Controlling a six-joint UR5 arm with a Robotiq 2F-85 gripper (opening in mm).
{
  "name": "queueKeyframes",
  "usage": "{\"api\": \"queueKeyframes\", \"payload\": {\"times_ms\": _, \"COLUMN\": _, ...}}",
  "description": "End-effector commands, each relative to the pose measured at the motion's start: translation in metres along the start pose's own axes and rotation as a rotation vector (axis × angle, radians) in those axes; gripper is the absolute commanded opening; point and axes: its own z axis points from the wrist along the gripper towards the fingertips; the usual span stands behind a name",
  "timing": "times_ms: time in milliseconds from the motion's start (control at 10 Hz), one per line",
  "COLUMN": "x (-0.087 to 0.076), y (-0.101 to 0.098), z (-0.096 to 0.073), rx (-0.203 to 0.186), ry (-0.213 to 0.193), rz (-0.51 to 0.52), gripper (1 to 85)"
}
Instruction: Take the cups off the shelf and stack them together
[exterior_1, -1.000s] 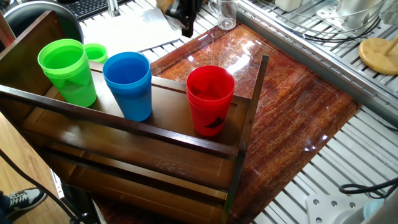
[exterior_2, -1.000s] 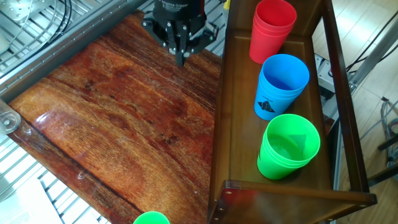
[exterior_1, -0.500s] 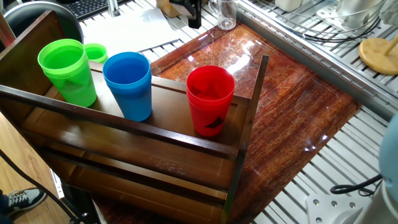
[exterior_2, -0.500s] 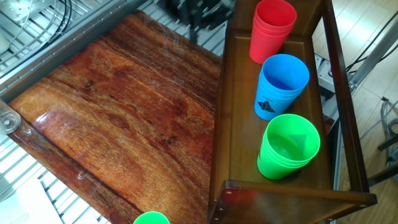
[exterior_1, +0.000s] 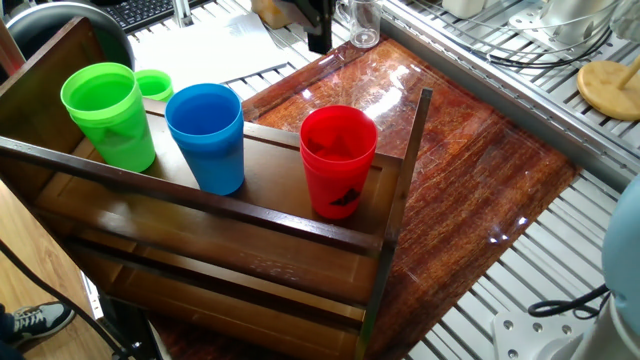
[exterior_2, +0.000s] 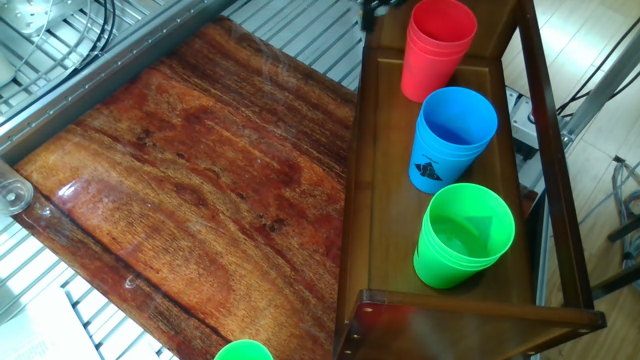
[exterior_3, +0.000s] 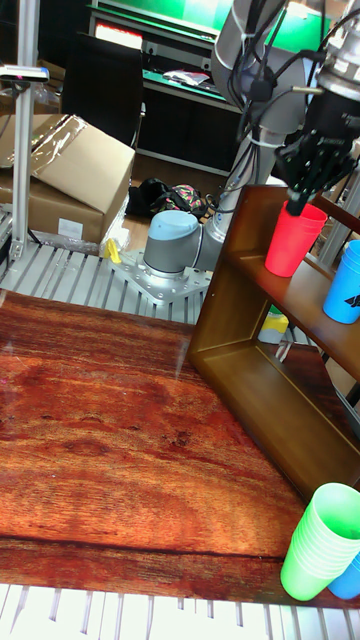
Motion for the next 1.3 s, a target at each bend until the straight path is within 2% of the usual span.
{"api": "queueKeyframes", "payload": {"times_ms": 0, "x": 0.011, "y": 0.017, "z": -0.004, "rx": -0.035, "ry": 0.006, "rz": -0.042, "gripper": 25.0}}
{"api": "queueKeyframes", "payload": {"times_ms": 200, "x": 0.006, "y": 0.022, "z": -0.004, "rx": -0.050, "ry": -0.014, "rz": -0.080, "gripper": 31.0}}
{"api": "queueKeyframes", "payload": {"times_ms": 500, "x": 0.001, "y": 0.031, "z": -0.002, "rx": -0.082, "ry": -0.035, "rz": -0.162, "gripper": 34.0}}
{"api": "queueKeyframes", "payload": {"times_ms": 800, "x": 0.006, "y": 0.022, "z": 0.004, "rx": -0.057, "ry": -0.030, "rz": -0.225, "gripper": 34.3}}
{"api": "queueKeyframes", "payload": {"times_ms": 1200, "x": 0.010, "y": 0.025, "z": 0.015, "rx": -0.058, "ry": -0.027, "rz": -0.266, "gripper": 34.3}}
